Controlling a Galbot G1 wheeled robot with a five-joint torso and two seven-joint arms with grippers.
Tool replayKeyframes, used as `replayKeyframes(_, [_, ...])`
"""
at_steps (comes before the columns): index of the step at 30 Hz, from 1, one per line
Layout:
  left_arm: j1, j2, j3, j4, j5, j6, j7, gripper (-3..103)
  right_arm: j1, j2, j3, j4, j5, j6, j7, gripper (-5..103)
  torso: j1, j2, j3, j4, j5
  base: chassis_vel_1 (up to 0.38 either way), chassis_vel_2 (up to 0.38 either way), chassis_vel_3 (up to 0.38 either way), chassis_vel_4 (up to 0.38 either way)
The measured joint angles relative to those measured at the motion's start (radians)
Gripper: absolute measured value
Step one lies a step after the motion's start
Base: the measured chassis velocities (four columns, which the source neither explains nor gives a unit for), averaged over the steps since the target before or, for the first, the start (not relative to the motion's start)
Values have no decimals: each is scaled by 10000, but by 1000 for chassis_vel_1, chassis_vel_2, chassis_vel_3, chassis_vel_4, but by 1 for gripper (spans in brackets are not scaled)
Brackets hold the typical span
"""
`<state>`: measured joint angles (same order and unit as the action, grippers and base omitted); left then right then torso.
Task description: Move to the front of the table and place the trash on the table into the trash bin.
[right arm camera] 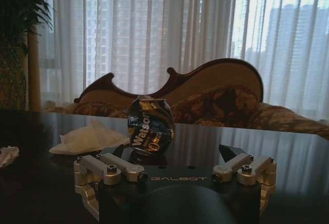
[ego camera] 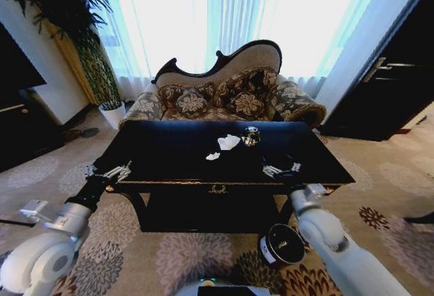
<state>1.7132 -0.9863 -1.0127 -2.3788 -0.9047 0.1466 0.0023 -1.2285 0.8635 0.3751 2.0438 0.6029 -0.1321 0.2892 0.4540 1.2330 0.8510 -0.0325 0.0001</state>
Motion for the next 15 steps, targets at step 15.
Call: replayKeyframes(15, [-1,0,-1,0,0,2,-2,100,3520,-230,-2391,-2425,504,-127,121,100,1,1,0,1,-3,0,0,0,0])
